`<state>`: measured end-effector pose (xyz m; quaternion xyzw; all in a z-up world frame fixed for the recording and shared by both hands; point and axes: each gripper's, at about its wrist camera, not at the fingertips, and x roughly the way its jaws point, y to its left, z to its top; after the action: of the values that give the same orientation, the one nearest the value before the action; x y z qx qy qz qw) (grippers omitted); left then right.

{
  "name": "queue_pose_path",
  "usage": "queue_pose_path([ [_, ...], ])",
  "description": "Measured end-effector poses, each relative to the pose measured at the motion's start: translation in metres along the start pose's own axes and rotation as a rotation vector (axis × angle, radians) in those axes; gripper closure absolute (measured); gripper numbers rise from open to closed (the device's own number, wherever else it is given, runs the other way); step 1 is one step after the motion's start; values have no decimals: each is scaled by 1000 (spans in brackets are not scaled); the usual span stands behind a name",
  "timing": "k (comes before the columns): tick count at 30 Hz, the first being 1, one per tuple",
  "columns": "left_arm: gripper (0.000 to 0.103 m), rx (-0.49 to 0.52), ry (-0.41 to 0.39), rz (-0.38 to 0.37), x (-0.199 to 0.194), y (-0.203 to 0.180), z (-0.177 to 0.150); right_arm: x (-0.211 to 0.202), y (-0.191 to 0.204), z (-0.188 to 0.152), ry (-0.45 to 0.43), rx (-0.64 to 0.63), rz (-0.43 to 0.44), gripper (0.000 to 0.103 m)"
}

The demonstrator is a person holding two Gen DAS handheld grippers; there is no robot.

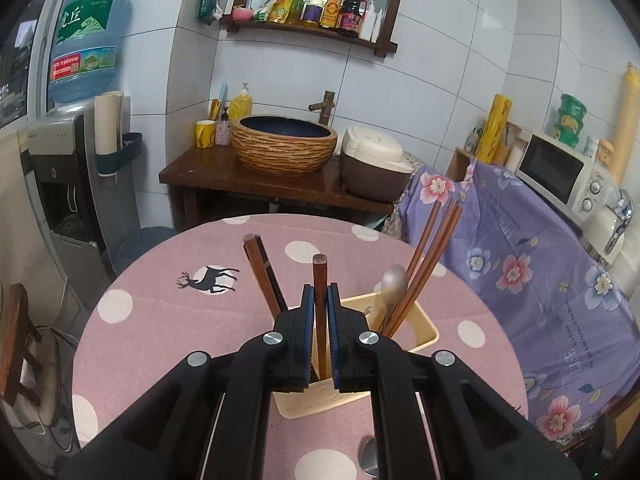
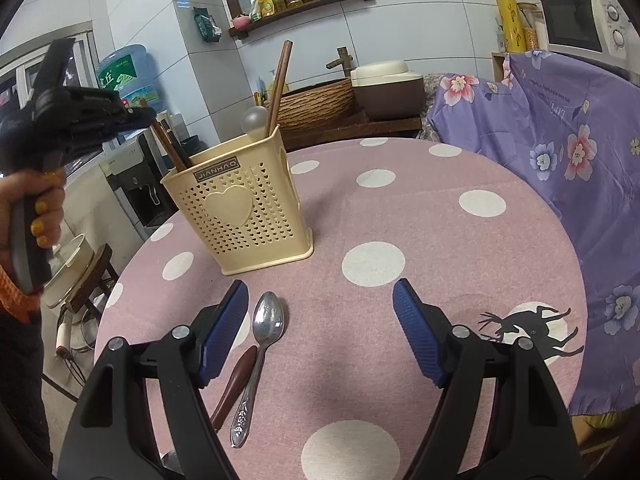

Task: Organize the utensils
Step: 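Lift the held chopstick with the left tool and drop it into the basket, then move both tools down to the wooden-handled spoon and metal spoon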

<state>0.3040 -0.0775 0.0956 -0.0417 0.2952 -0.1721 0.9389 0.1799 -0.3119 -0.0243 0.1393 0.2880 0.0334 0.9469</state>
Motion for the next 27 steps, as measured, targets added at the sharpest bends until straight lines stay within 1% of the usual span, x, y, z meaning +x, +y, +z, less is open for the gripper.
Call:
queue_pose_path([
  [3, 95, 8, -3, 3, 1, -2, 0, -1, -1, 1, -2, 3, -4, 28],
  [6, 95, 11, 1, -12, -1, -4, 0, -2, -2, 1, -5, 6, -7, 28],
  [8, 93, 25, -1, -8, -4, -7, -4, -3, -3, 1, -6, 7, -8, 28],
  [9, 82, 32, -5, -8, -8, -9, -8, -3, -3, 1, -6, 8, -11, 28],
  [10, 63, 37, -12, -8, -13, -10, -13, -3, -4, 0, -5, 8, -14, 28],
  [11, 55, 41, -20, -8, -17, -11, -18, -2, -5, 0, -3, 9, -18, 28],
  [12, 51, 54, -30, -5, -22, -14, -28, -2, -6, -1, 0, 11, -25, 28],
  [13, 51, 71, -27, 0, -25, -17, -36, -1, -8, -2, 3, 15, -30, 28],
  [16, 51, 118, 37, -7, -26, -25, -72, 1, -14, -4, 13, 34, -39, 28],
  [19, 52, 153, 147, -40, -18, -34, -115, 3, -19, -7, 21, 50, -44, 28],
  [20, 54, 157, 182, -56, -15, -35, -130, 4, -20, -9, 24, 54, -45, 28],
  [21, 58, 156, 222, -70, -11, -36, -145, 4, -21, -10, 27, 57, -45, 28],
  [24, 66, 129, 320, -103, 5, -38, -176, 6, -20, -14, 38, 59, -46, 28],
  [25, 69, 118, 341, -109, 9, -38, -182, 6, -19, -15, 40, 57, -46, 28],
  [27, 71, 104, 365, -121, 13, -40, -192, 5, -19, -16, 41, 56, -47, 28],
])
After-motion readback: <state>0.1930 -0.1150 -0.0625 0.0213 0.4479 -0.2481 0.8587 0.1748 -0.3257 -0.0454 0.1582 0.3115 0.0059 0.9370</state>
